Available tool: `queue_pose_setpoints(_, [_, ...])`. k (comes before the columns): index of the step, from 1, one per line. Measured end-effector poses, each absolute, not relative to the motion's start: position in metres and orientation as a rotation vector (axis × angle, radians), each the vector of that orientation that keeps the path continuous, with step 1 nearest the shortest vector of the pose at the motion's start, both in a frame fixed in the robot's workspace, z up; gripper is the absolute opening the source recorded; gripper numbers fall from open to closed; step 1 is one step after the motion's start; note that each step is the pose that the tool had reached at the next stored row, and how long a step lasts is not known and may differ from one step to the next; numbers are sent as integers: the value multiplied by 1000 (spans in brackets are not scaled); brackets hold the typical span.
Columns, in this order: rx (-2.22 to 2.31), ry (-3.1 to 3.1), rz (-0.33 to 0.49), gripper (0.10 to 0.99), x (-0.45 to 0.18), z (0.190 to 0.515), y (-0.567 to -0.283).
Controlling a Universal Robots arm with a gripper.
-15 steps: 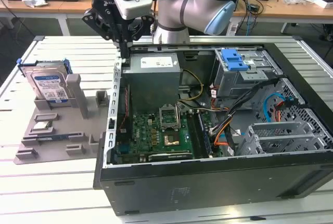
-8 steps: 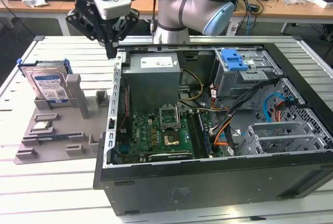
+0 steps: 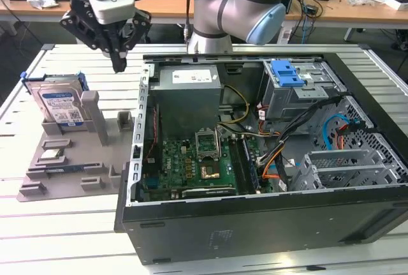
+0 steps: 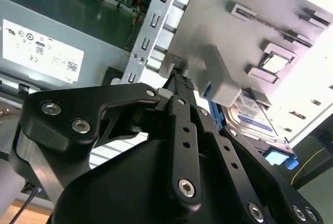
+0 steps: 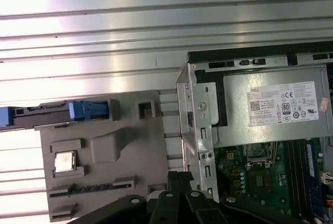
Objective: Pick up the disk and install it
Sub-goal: 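Reach for the disk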
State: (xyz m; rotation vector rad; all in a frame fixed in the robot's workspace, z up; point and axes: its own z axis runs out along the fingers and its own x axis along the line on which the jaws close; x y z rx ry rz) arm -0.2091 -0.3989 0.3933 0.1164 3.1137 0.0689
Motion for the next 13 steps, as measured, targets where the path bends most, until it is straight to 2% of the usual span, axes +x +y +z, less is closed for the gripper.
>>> queue_pose_setpoints(13, [117,3114,68,106,-259,393,-397])
